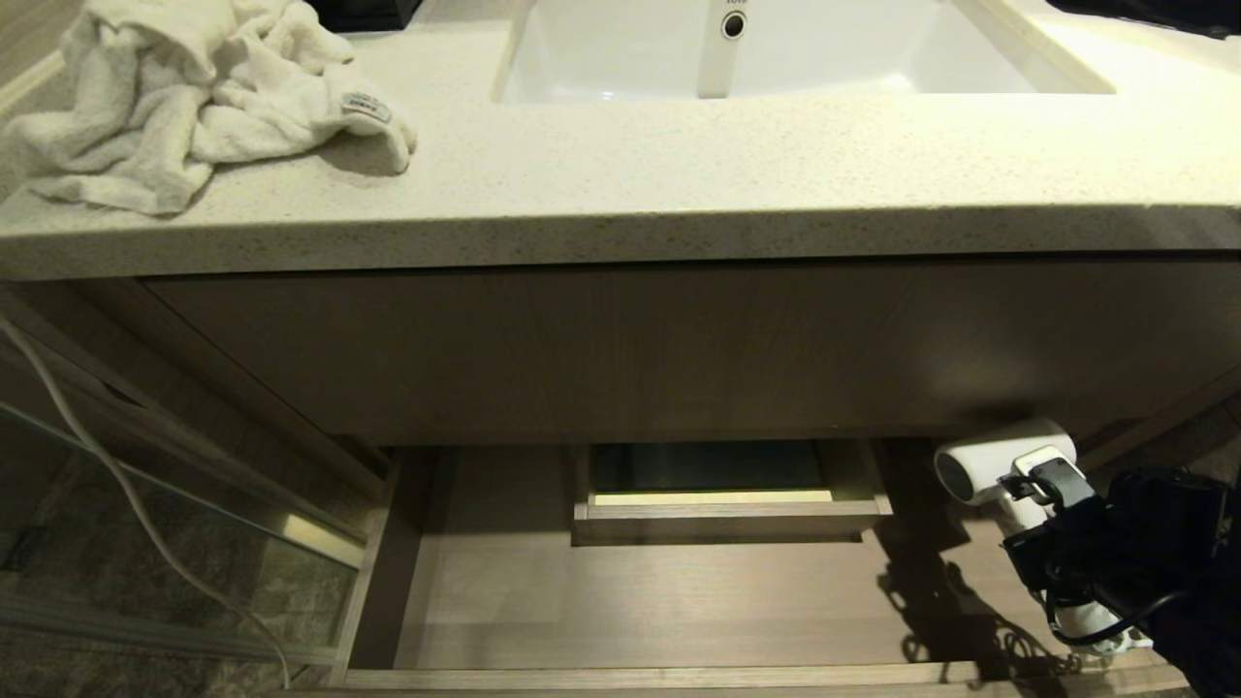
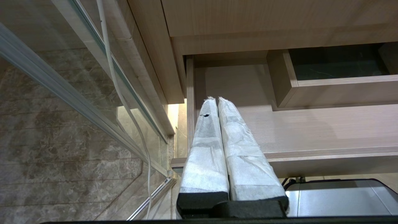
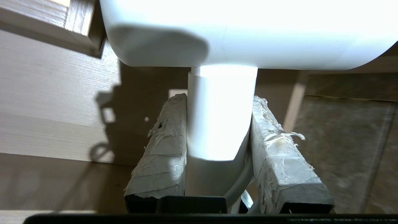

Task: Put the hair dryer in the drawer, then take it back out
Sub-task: Take the hairdryer out

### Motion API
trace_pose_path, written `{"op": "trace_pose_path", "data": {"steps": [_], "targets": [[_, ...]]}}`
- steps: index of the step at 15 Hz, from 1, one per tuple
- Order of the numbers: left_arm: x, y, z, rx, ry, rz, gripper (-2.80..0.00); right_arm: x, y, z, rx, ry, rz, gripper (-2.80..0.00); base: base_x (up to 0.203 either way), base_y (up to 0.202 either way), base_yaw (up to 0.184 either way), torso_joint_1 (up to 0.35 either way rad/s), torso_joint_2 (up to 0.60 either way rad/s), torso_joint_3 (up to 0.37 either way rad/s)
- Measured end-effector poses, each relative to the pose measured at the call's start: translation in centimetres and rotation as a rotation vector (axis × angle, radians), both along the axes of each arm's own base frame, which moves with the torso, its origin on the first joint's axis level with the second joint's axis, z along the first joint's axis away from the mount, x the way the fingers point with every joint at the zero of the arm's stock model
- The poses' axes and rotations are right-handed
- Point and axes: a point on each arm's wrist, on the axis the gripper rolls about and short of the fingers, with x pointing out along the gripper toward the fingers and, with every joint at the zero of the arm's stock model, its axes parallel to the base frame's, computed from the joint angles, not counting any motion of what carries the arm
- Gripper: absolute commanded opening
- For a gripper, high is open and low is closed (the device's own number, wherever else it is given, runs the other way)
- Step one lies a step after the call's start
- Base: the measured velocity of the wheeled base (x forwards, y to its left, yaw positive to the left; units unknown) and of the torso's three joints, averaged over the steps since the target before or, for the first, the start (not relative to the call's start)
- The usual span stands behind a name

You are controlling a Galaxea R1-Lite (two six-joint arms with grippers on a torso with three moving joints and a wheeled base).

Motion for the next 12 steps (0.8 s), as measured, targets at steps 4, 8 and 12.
{"op": "trace_pose_path", "data": {"steps": [4,8,12], "targets": [[0.0,0.0,0.0,0.0,0.0,0.0,-2.8,-0.6,1.8,2.1,-0.046,-0.061,-0.018,-2.8,0.0,0.0,0.0,0.0,0.0,0.0],[0.0,0.0,0.0,0.0,0.0,0.0,-2.8,-1.8,3.2,4.7,-0.074,-0.151,-0.008,-2.8,0.0,0.0,0.0,0.0,0.0,0.0],[0.0,0.0,0.0,0.0,0.0,0.0,-2.8,-4.2,4.3,7.3,-0.093,-0.239,-0.018,-2.8,0.0,0.0,0.0,0.0,0.0,0.0]]}}
